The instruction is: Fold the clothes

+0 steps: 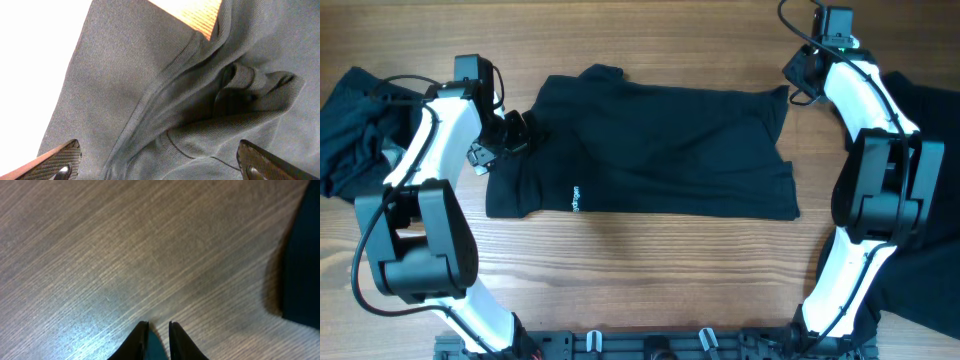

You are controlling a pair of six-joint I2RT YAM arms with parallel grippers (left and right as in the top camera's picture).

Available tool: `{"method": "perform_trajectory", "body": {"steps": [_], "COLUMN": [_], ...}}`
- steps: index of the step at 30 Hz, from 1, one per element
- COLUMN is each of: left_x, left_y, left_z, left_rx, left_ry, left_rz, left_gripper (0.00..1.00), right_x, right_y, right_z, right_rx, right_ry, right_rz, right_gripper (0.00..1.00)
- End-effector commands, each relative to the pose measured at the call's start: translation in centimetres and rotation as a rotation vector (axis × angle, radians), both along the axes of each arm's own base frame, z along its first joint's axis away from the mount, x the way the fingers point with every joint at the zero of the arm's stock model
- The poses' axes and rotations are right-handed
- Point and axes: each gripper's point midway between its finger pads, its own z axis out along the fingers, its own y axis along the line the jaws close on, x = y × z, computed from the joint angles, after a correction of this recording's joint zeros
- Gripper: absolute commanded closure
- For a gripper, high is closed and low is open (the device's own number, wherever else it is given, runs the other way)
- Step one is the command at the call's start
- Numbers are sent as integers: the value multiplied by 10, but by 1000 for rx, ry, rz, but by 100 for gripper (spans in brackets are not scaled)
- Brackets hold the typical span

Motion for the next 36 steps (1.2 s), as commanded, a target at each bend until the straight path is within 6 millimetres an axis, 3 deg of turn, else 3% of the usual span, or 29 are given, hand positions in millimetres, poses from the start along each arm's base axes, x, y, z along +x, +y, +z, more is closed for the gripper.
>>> {"method": "perform_trajectory", "body": {"steps": [1, 4, 6, 8, 13, 20, 22, 27, 30, 36], "left_x": [6, 6, 6, 6, 5, 5, 14, 84, 96, 90], "left_y": [0, 0, 0, 0, 0, 0, -3, -10, -21, -59], "left_z": [10, 11, 10, 11, 10, 10, 13, 44, 43, 7], "left_rx": [-10, -10, -10, -10, -10, -10, -25, -42, -78, -105], "left_ry": [-37, -37, -37, -39, -32, -33, -76, -402, -445, -362], "left_rz": [-13, -13, -13, -13, -14, -13, -45, -122, -148, -224], "left_gripper": [0, 0, 0, 0, 0, 0, 0, 0, 1, 5], "right_x": [1, -14, -21, -31, -60, -78, -82, -89, -90, -85], "right_y": [-7, -11, -1, 14, 31, 43, 47, 60, 62, 59], "right_z": [51, 73, 68, 47, -9, -32, -37, -48, -48, -48], "right_rx": [-63, -74, -53, -3, 95, 135, 137, 178, 181, 166], "right_ry": [-63, -47, -6, 66, 245, 314, 329, 329, 332, 316], "right_rz": [39, 57, 142, 248, 315, 354, 369, 416, 425, 422], "right_gripper": [77, 76, 77, 77, 72, 57, 55, 56, 56, 60]}}
